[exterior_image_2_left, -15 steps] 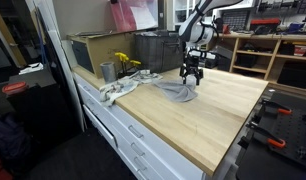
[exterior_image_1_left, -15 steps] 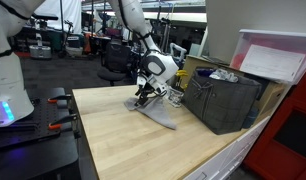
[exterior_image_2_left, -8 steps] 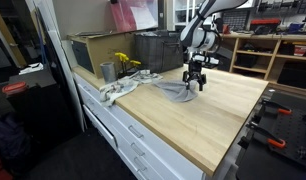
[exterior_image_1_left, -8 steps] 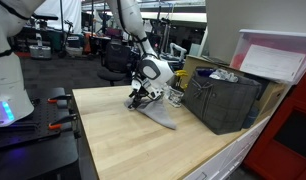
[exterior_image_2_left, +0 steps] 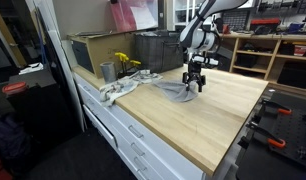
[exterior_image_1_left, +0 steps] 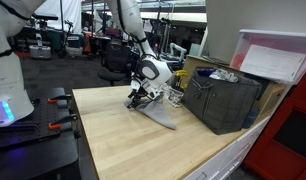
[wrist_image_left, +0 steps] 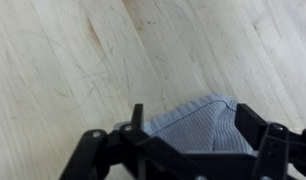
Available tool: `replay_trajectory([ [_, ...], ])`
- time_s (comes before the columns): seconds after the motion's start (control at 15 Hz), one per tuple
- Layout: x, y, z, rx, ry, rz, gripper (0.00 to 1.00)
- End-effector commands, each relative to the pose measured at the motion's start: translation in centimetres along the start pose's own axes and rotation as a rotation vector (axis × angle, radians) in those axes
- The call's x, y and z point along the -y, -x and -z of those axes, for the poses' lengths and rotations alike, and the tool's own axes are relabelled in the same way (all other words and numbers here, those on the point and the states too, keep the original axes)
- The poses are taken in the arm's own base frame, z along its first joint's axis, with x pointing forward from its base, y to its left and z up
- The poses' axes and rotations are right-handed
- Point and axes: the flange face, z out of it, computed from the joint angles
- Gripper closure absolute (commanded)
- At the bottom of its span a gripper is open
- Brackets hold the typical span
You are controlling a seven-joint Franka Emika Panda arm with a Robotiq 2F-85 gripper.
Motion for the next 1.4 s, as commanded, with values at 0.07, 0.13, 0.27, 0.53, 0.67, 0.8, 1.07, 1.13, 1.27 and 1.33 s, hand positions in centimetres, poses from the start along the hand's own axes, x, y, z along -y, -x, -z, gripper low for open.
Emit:
replay_trajectory([
  [0.07,-0.3,-0.2,0.5,-0.028,-0.005,0.007,0.00],
  [0.13,-0.3,-0.3,0.4,-0.026,0.005,0.008,0.00],
  [0.27,-0.5,-0.4,0.1,-0.022,0.018,0.009,0.28],
  [0.53,-1.0,-0.6,-0.2,-0.025,0.025,0.004,0.47],
  [0.67,-1.1,-0.7,-0.1,-0.030,0.027,0.002,0.63],
  [0.8,-1.1,-0.7,-0.1,-0.034,0.029,0.001,0.78],
  [1.07,-1.4,-0.6,-0.2,-0.038,0.039,0.000,1.00],
  [1.13,-1.4,-0.6,-0.2,-0.039,0.041,-0.001,1.00],
  [1.27,-1.2,-0.4,0.4,-0.046,0.055,-0.003,1.00],
  [1.33,-1.1,-0.4,0.7,-0.051,0.063,0.001,1.00],
])
